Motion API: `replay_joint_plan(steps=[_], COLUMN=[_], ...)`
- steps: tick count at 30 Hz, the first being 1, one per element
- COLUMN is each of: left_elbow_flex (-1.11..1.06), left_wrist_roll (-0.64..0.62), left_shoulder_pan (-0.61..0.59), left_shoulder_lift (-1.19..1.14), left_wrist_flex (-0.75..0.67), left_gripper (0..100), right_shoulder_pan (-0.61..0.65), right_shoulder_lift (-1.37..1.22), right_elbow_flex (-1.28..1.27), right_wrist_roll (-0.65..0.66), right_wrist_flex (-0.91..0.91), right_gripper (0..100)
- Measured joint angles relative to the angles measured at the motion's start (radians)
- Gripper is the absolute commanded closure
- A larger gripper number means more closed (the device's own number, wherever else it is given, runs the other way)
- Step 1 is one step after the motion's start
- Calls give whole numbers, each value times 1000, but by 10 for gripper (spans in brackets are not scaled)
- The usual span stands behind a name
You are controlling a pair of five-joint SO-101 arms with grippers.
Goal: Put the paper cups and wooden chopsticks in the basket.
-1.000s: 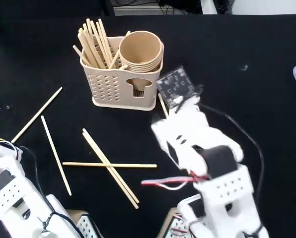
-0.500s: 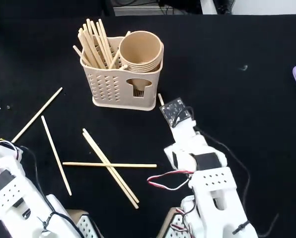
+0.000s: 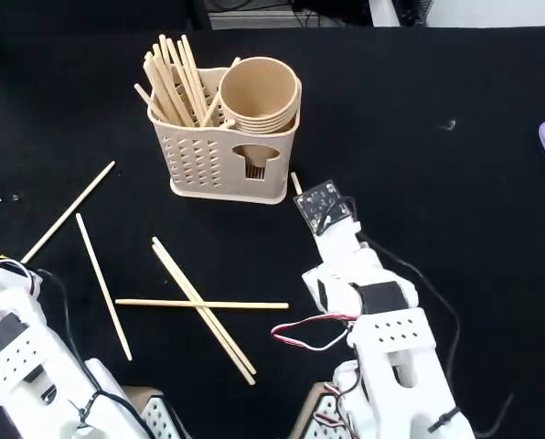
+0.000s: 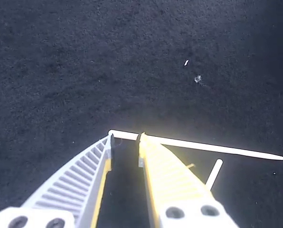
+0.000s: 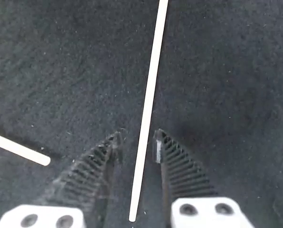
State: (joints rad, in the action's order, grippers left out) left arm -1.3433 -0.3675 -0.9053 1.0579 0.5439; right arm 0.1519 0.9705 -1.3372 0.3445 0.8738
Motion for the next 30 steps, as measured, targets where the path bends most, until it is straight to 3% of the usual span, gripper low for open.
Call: replay_joint_plan(steps=[8,23,30], left_elbow_flex=[0,0,0], left_wrist_roll=[0,0,0], left_shoulder_pan=[0,0,0], left_shoulder_lift=[0,0,0], left_wrist_flex=[0,0,0], left_gripper=[895,895,895], right_shoulder_pan=[0,-3,-3], right_shoulder_lift=[-6,-506,-621], right_elbow_flex=[0,216,270], right_wrist_roll=[0,0,0], right_wrist_flex=[0,-15,-15], right_gripper=[881,881,882])
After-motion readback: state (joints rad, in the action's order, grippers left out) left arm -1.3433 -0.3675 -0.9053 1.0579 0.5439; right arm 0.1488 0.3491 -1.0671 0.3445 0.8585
